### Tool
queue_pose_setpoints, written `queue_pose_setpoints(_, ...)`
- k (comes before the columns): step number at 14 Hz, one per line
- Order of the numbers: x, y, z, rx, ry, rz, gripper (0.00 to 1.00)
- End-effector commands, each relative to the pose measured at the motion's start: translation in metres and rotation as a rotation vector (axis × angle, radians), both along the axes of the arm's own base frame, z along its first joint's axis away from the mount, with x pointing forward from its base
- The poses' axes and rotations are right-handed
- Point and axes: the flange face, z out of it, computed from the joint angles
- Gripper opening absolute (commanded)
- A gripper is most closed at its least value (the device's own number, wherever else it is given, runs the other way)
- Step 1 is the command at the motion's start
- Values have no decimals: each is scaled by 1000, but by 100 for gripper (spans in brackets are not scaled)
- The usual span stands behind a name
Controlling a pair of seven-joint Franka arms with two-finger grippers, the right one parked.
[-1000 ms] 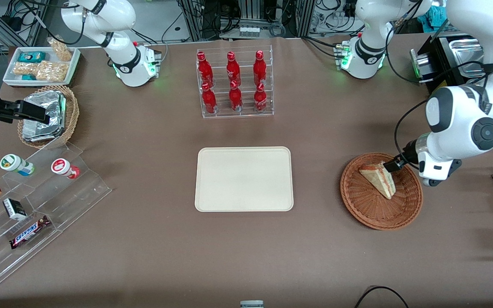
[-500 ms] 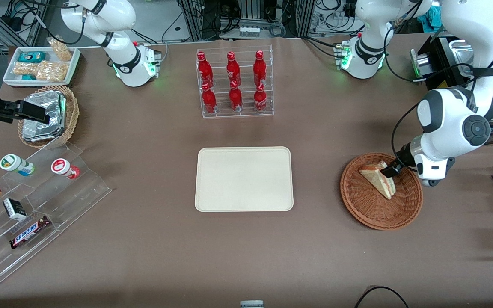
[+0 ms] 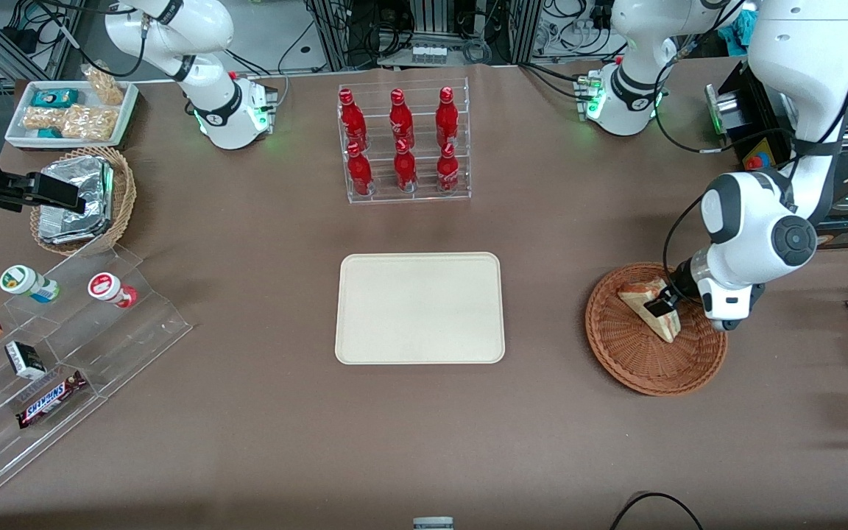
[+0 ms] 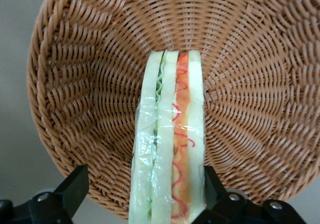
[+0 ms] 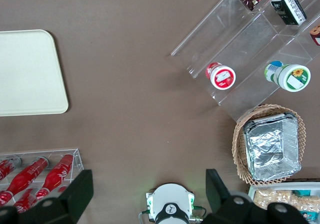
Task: Place sandwich from basket to tray
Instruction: 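Lift the sandwich out of the basket and carry it over the white tray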
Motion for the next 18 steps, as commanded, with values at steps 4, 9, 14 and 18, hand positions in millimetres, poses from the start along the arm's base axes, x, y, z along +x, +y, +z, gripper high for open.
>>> queue_pose_setpoints(4, -1, -15, -11, -2, 0, 22, 85)
queue_pose_setpoints(9, 1, -23, 7, -1, -8, -17, 17)
queue_pose_setpoints(14, 11, -106, 93, 20, -17, -249, 14)
queue_pose_setpoints(18, 5, -242, 94, 88, 58, -534, 14)
